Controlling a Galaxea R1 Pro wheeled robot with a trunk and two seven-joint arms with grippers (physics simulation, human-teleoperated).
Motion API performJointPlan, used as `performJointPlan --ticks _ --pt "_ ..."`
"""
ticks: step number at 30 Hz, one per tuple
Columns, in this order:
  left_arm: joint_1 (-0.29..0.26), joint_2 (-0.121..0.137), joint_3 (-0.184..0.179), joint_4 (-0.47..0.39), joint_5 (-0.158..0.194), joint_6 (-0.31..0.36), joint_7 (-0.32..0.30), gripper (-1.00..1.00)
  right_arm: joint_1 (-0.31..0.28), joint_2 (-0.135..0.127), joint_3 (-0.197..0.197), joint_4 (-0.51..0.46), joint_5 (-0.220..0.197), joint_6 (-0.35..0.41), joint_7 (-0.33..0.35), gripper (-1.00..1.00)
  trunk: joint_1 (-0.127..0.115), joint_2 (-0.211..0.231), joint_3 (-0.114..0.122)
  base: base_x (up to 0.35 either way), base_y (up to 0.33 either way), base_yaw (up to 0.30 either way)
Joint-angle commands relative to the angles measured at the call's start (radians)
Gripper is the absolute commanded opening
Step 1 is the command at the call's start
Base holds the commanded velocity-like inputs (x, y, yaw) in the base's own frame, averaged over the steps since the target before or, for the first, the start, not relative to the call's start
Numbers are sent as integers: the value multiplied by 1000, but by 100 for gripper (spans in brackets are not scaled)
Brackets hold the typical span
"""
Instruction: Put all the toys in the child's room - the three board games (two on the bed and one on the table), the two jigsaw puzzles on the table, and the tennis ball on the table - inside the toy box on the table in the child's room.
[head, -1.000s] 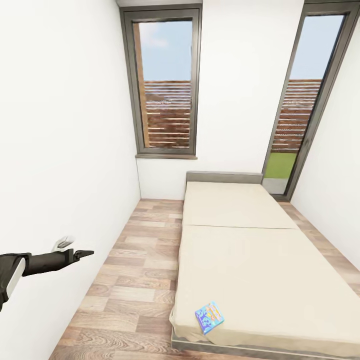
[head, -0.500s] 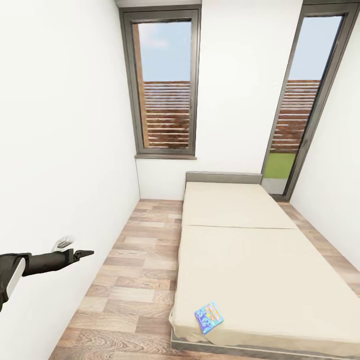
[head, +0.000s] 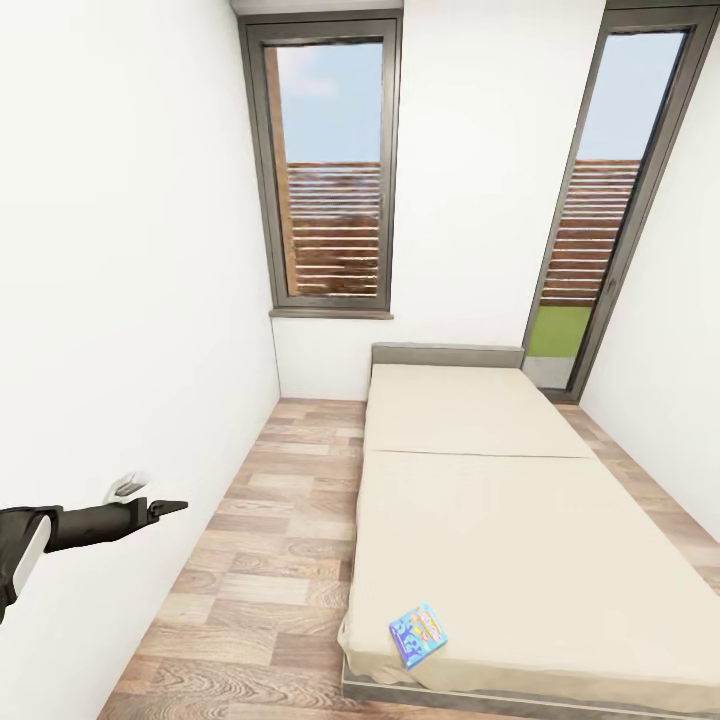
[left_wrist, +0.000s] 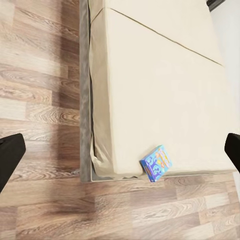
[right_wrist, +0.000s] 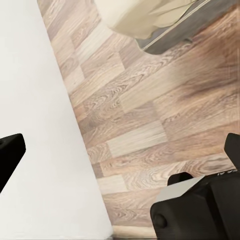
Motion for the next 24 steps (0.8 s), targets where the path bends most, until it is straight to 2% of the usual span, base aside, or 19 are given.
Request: performJointPlan --ticks 1,4,9,17,24 --pt "-1 0 1 0 5 9 0 100 0 -1 -1 8 -8 4 6 100 1 -2 -2 0 0 0" --pt "-1 0 1 0 5 9 0 100 -9 -7 -7 55 -22 -1 46 100 1 -2 -2 0 0 0" --pt "-1 -5 0 0 5 8 0 100 -61 -10 -37 109 -72 -21 117 100 1 -2 -2 0 0 0" --pt "-1 -14 0 0 5 8 0 100 -134 3 -49 111 -91 -32 132 100 1 -2 -2 0 0 0" --pt "-1 -16 0 0 5 8 0 100 -196 -7 -52 116 -99 -19 141 100 1 -2 -2 0 0 0"
